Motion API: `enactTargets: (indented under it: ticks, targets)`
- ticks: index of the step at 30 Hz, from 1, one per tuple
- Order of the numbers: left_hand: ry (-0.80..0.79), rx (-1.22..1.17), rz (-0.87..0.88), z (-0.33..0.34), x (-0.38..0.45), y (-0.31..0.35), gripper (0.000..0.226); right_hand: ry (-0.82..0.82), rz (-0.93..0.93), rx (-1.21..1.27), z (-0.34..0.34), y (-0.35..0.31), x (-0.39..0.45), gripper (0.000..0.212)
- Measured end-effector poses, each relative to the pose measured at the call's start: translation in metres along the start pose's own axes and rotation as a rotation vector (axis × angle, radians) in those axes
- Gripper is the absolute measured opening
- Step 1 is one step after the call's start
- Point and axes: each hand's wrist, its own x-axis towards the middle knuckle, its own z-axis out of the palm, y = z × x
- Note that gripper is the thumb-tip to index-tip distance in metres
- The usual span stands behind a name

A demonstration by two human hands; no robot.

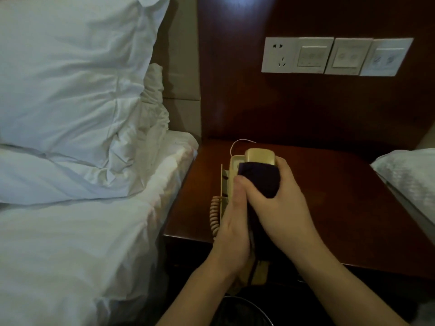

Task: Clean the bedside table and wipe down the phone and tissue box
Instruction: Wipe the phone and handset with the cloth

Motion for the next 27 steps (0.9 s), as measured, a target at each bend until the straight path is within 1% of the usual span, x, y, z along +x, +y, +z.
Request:
enactTargets:
  ticks: [1,2,4,5,6,8,10,11,13,14,16,17,18,19,20,21,22,24,25,26,27]
  targets:
    - [0.004,0.009,0.007,0.0,0.001,-0.001,0.048,0.008,0.011,-0.028,0.001,-0.002,0.003,0.085]
    - [0.025,0.028,0.01,-0.001,0.001,-0.002,0.049,0.017,0.013,-0.048,0.001,-0.004,0.007,0.084]
    - [0.036,0.052,0.002,-0.003,0.002,-0.003,0.062,0.025,0.039,-0.056,0.0,-0.01,0.017,0.065]
    - [0.007,0.04,-0.04,-0.003,0.001,0.0,0.071,0.037,0.065,-0.034,-0.001,-0.012,0.023,0.054]
    - [-0.023,0.043,-0.077,-0.003,0.0,0.001,0.075,0.055,0.092,-0.005,-0.003,-0.011,0.029,0.048]
    - [-0.055,0.091,-0.109,-0.003,-0.003,0.0,0.069,0.094,0.137,0.04,-0.008,-0.007,0.033,0.054]
    - [-0.064,0.132,-0.118,-0.001,-0.005,0.0,0.06,0.13,0.106,0.014,-0.013,0.001,0.028,0.06]
    - [-0.068,0.122,-0.126,0.0,-0.004,0.001,0.059,0.124,0.07,0.015,-0.015,0.004,0.022,0.057]
    - [-0.043,0.088,-0.125,0.001,-0.002,-0.002,0.068,0.056,0.01,0.075,-0.013,0.011,0.008,0.041]
    - [-0.009,0.086,-0.117,0.002,0.0,-0.001,0.073,0.005,-0.002,0.099,-0.01,0.014,0.001,0.049]
    - [0.036,0.088,-0.113,0.002,0.002,-0.001,0.08,-0.064,-0.028,0.165,-0.009,0.021,-0.008,0.086]
    - [0.034,0.084,-0.127,0.001,0.001,0.0,0.08,-0.094,-0.02,0.198,-0.012,0.024,-0.011,0.1]
    - [0.035,0.085,-0.142,0.0,0.001,0.001,0.078,-0.132,-0.009,0.218,-0.017,0.025,-0.013,0.107]
    - [0.031,0.084,-0.16,-0.001,0.003,0.004,0.075,-0.166,-0.003,0.208,-0.022,0.027,-0.015,0.11]
    - [0.028,0.088,-0.175,-0.003,0.005,0.004,0.072,-0.171,-0.002,0.174,-0.025,0.028,-0.018,0.107]
    - [0.033,0.086,-0.19,-0.005,0.007,0.006,0.07,-0.119,-0.005,0.138,-0.028,0.028,-0.019,0.097]
    - [0.028,0.072,-0.218,-0.007,0.009,0.007,0.069,-0.013,-0.024,0.132,-0.03,0.029,-0.018,0.081]
    - [0.005,-0.027,-0.304,-0.007,0.01,0.009,0.072,0.213,-0.047,0.222,-0.037,0.028,-0.015,0.05]
    - [-0.009,-0.088,-0.342,-0.007,0.01,0.011,0.071,0.283,-0.03,0.271,-0.041,0.027,-0.012,0.039]
    - [-0.018,-0.129,-0.363,-0.006,0.011,0.011,0.065,0.317,-0.002,0.306,-0.046,0.028,-0.009,0.03]
    - [-0.015,-0.147,-0.379,-0.006,0.011,0.011,0.058,0.317,0.048,0.362,-0.051,0.03,-0.006,0.021]
